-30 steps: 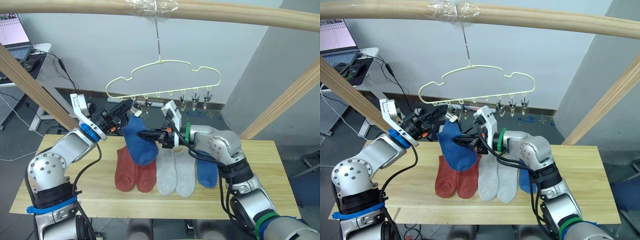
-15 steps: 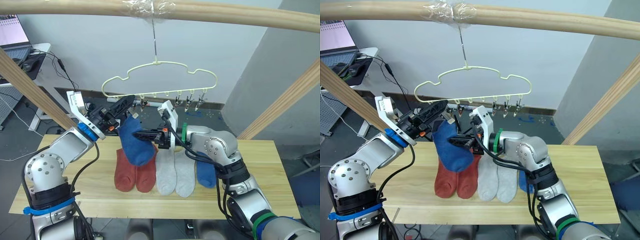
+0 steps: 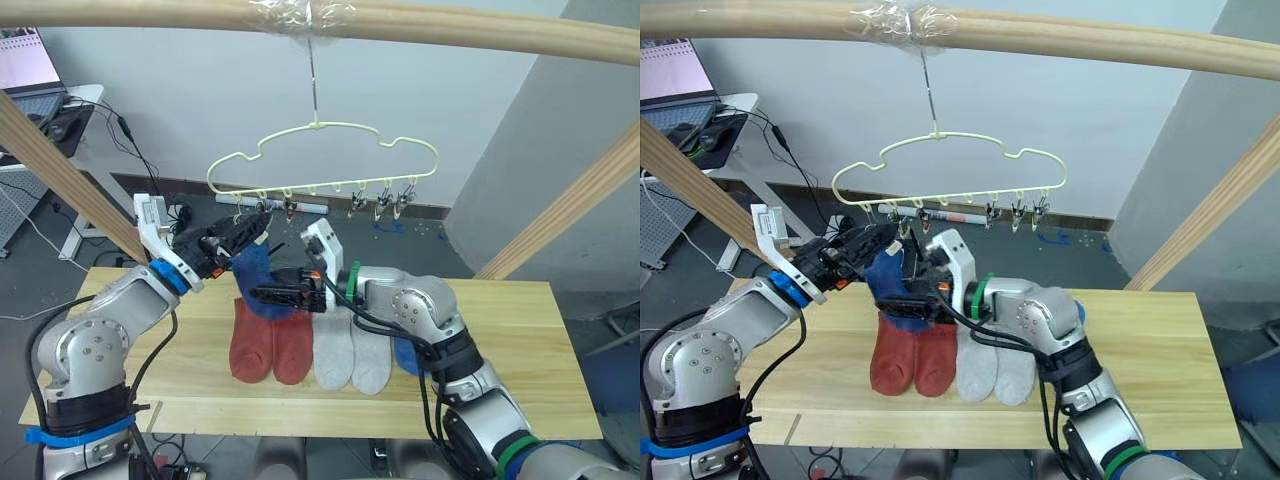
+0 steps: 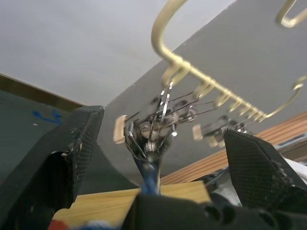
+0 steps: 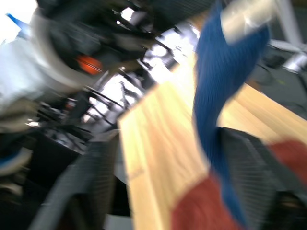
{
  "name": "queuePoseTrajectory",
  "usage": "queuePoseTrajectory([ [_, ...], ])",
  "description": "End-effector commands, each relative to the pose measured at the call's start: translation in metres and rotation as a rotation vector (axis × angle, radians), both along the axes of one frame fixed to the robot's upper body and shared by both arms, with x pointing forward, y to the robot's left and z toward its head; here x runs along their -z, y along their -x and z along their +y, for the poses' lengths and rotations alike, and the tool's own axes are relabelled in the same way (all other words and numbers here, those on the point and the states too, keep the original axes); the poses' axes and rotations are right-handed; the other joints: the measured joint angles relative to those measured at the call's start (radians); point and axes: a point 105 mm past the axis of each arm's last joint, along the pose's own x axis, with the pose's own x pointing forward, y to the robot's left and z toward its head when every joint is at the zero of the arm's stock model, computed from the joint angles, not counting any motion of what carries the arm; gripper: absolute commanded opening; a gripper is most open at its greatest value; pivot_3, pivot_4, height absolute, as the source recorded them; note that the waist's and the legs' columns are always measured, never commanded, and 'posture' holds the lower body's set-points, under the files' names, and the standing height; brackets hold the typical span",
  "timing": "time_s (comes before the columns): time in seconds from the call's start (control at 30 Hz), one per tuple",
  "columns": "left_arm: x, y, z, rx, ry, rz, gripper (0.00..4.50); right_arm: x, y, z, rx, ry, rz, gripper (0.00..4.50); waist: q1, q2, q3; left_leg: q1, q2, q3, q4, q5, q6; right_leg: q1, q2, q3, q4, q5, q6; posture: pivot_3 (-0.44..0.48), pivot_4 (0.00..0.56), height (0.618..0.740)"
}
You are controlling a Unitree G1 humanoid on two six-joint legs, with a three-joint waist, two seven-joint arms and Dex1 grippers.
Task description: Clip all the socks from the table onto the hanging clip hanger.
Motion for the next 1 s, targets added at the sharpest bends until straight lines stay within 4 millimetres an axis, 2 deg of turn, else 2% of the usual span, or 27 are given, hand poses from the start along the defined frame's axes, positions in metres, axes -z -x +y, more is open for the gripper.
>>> queuePoseTrajectory([
  [0.03, 0.004, 0.003, -0.002, -0.03, -0.14, -0.072, 4.5, -0.004, 0.0, -0.018, 0.026, 0.024, -0.109, 4.48, 0.0, 0.001, 0.0, 0.0, 0.0, 0.0, 0.0, 0.0, 0.0, 0.0, 0.0, 0.0, 0.0, 0.0, 0.0, 0.14, 0.247, 0.74],
  [0.2, 0.013, 0.0, -0.007, -0.069, -0.231, -0.103, 4.5, 0.004, 0.004, -0.062, 0.072, 0.114, -0.224, 4.48, 0.003, 0.001, 0.002, -0.001, 0.0, 0.0, 0.0, 0.0, 0.0, 0.0, 0.0, 0.0, -0.001, 0.0, 0.0, 0.134, 0.246, 0.74],
  [0.27, 0.016, 0.001, -0.008, -0.069, -0.234, -0.091, 4.5, 0.0, 0.007, -0.074, 0.084, 0.12, -0.257, 4.48, 0.003, 0.001, 0.002, -0.001, 0.0, 0.0, 0.0, 0.0, 0.0, -0.001, 0.0, 0.0, -0.001, 0.0, 0.0, 0.126, 0.243, 0.74],
  [0.43, 0.027, -0.002, -0.001, -0.176, -0.437, -0.133, 4.5, -0.016, 0.005, -0.1, 0.163, 0.138, -0.37, 4.48, -0.006, 0.001, 0.002, 0.0, 0.0, 0.001, 0.0, 0.0, 0.0, 0.0, 0.0, 0.001, 0.0, -0.002, 0.002, 0.115, 0.239, 0.74],
  [0.47, 0.028, -0.001, -0.004, -0.155, -0.423, -0.132, 4.5, -0.022, 0.005, -0.106, 0.175, 0.142, -0.406, 4.48, -0.005, 0.001, 0.002, 0.0, 0.0, 0.001, 0.0, 0.0, 0.0, 0.0, 0.0, 0.001, 0.0, -0.001, 0.002, 0.115, 0.237, 0.74],
  [0.57, 0.024, 0.002, -0.012, -0.088, -0.31, -0.133, 4.5, -0.033, 0.006, -0.112, 0.187, 0.148, -0.461, 4.48, -0.004, 0.0, 0.002, -0.001, 0.0, 0.0, 0.0, 0.0, 0.0, 0.0, 0.0, 0.001, 0.0, -0.001, 0.001, 0.113, 0.236, 0.74],
  [0.6, 0.017, 0.004, -0.016, -0.078, -0.307, -0.188, 4.21, -0.037, 0.007, -0.114, 0.187, 0.147, -0.481, 4.5, -0.004, 0.0, 0.002, -0.001, 0.0, 0.0, 0.0, 0.0, 0.0, 0.0, 0.0, 0.001, 0.0, -0.001, 0.002, 0.113, 0.236, 0.74],
  [0.63, 0.012, 0.006, -0.019, -0.065, -0.32, -0.242, 4.11, -0.041, 0.008, -0.117, 0.188, 0.144, -0.507, 4.5, -0.003, 0.0, 0.002, -0.001, 0.0, 0.0, 0.0, 0.0, 0.0, 0.0, 0.0, 0.001, 0.0, -0.001, 0.002, 0.114, 0.236, 0.74],
  [0.7, 0.011, 0.009, -0.027, -0.049, -0.382, -0.306, 3.57, -0.046, 0.01, -0.121, 0.188, 0.136, -0.543, 4.5, -0.002, 0.0, 0.002, -0.001, 0.0, 0.0, 0.0, 0.0, 0.0, 0.0, 0.0, 0.001, 0.0, 0.0, 0.001, 0.114, 0.236, 0.74],
  [0.77, 0.007, 0.006, -0.032, -0.086, -0.367, -0.334, 2.98, -0.051, 0.011, -0.125, 0.188, 0.127, -0.597, 4.5, 0.0, 0.0, 0.002, -0.001, 0.0, 0.001, 0.0, 0.0, 0.0, 0.0, 0.0, 0.001, -0.001, 0.0, 0.0, 0.108, 0.238, 0.74],
  [1.0, 0.002, -0.001, -0.032, -0.208, -0.387, -0.407, 2.98, -0.074, 0.014, -0.125, 0.164, 0.034, -0.724, 4.5, -0.001, 0.0, 0.003, 0.0, 0.0, 0.001, 0.001, 0.0, 0.0, 0.0, 0.0, 0.001, 0.0, 0.0, 0.0, 0.102, 0.243, 0.74],
])
